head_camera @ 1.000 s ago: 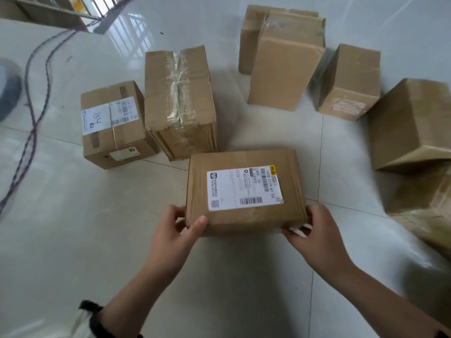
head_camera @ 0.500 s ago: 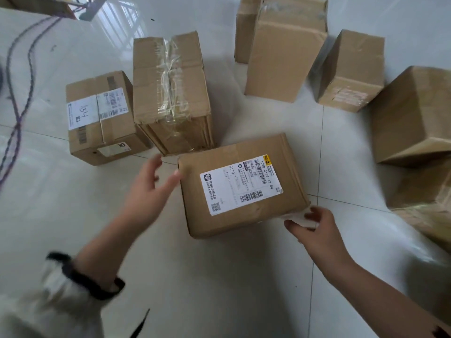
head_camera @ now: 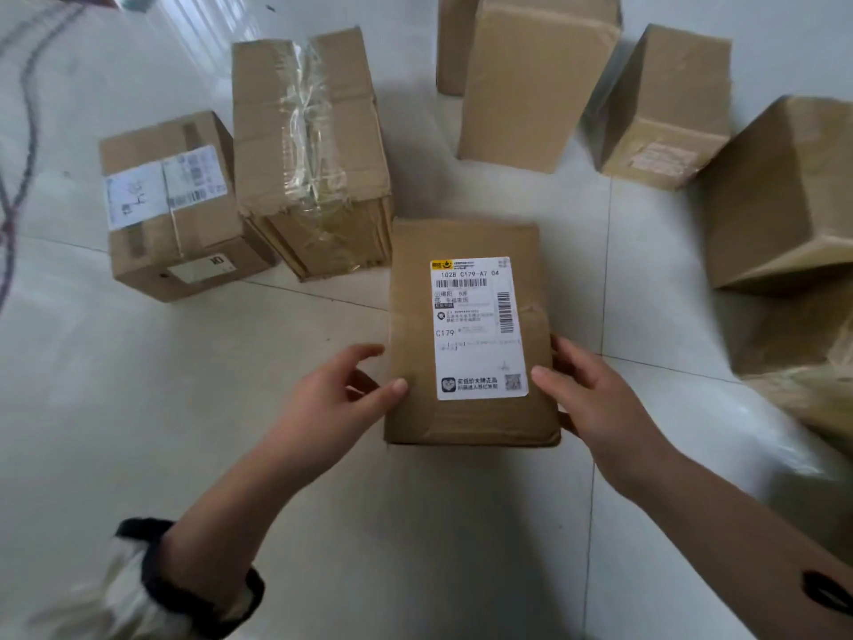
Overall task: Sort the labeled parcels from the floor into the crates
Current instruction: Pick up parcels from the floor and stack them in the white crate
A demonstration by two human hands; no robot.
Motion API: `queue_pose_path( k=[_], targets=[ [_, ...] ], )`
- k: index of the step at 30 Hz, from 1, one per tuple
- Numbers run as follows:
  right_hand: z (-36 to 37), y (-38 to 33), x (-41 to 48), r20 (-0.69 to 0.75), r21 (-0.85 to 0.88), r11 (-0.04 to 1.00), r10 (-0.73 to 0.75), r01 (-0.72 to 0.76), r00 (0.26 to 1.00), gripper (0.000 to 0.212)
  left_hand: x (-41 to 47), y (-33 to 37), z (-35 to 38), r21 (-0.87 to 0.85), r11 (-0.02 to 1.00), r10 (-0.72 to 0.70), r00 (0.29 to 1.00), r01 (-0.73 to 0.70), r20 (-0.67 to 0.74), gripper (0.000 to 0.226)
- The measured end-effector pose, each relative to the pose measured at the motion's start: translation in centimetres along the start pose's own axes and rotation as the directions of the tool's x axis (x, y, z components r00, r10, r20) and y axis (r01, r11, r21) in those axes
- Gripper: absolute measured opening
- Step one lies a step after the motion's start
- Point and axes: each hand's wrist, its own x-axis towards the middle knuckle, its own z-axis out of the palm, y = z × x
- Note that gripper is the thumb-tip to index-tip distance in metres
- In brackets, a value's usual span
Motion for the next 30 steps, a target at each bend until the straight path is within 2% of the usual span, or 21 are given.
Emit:
queue_pose_path(
  k=[2,4,10,17,21,28,29,30],
  targets=[
    [0.2,-0.1,0.2,0.014,0.001,1.000,-0.012,0.012,1.000,0.044,0.3,0.0,0.3,-0.188,0.982,-0.036,0.999,0.034,-0.004,0.044],
    [0.2,-0.1,0.3,0.019,-0.011,0.999,-0.031,0.032,0.999,0.043,0.5,0.1,0.2,-0.275,0.961,-0.027,0.999,0.034,0.029,0.038],
    [0.1,0.2,0.6,0.048,0.043,0.999,-0.012,0.010,0.999,0.042,0.7,-0.2,0.2,-0.339,0.938,-0.056,0.997,0.071,0.053,0.037],
    [-0.1,0.1,0.3,0.088,0.098,0.993,0.062,-0.071,0.994,0.022,0.6,-0.5,0.4,-0.421,0.900,-0.090,0.993,0.113,0.074,0.044],
    [0.0,0.1,-0.1,0.118,0.142,0.982,0.110,-0.126,0.987,0.026,0.5,-0.6,0.6,-0.435,0.895,-0.064,0.994,0.097,0.089,0.042],
    [-0.5,-3.0,-2.5,0.087,0.229,0.968,0.080,-0.099,0.993,0.024,-1.3,2.1,-0.7,-0.504,0.863,0.006,0.999,0.013,0.036,0.050],
    [-0.8,-4.3,-3.3,0.082,0.250,0.965,0.065,-0.084,0.995,0.030,-1.9,3.1,-1.4,-0.525,0.851,0.010,1.000,0.004,0.023,0.051],
    [-1.0,-5.7,-4.1,0.078,0.263,0.962,0.050,-0.069,0.996,0.047,-2.6,4.4,-2.4,-0.544,0.839,0.012,1.000,-0.005,0.008,0.050]
  ],
)
